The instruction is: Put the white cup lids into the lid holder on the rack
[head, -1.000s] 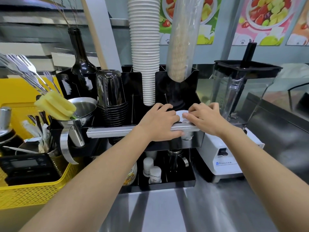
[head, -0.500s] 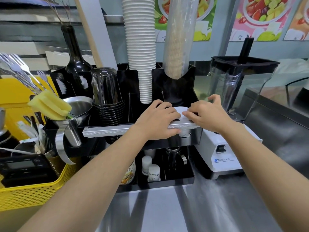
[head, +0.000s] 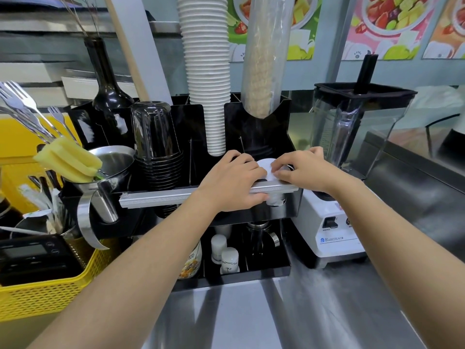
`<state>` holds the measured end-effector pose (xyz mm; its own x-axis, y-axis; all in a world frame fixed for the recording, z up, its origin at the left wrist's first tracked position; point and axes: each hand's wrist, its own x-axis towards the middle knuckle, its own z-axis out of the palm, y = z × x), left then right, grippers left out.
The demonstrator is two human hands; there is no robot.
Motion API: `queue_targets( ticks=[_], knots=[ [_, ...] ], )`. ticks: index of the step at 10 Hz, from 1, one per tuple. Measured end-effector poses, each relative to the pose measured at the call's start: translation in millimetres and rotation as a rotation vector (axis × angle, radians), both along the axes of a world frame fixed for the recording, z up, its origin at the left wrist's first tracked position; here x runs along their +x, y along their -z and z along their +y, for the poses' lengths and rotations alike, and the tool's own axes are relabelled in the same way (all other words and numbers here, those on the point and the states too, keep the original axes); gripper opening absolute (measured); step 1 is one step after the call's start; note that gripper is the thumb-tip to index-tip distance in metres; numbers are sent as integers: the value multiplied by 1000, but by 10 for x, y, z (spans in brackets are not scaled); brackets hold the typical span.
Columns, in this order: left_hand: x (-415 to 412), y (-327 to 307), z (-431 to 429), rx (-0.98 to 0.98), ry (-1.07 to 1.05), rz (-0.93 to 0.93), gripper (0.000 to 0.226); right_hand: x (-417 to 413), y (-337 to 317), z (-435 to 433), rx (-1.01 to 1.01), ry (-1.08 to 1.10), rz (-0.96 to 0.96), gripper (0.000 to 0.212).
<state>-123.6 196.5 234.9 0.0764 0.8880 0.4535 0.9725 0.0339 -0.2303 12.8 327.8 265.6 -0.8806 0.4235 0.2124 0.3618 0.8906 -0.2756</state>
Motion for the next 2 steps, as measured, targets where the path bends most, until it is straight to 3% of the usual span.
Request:
queue_targets(
  ticks=[1,2],
  knots=[
    [-12,0,7,35,36,-9,54,49,-16,-12,17,-14,98,29],
    [23,-52,-69,114,-35,-173,63,164,-150,-15,2,7,337,32]
  ],
)
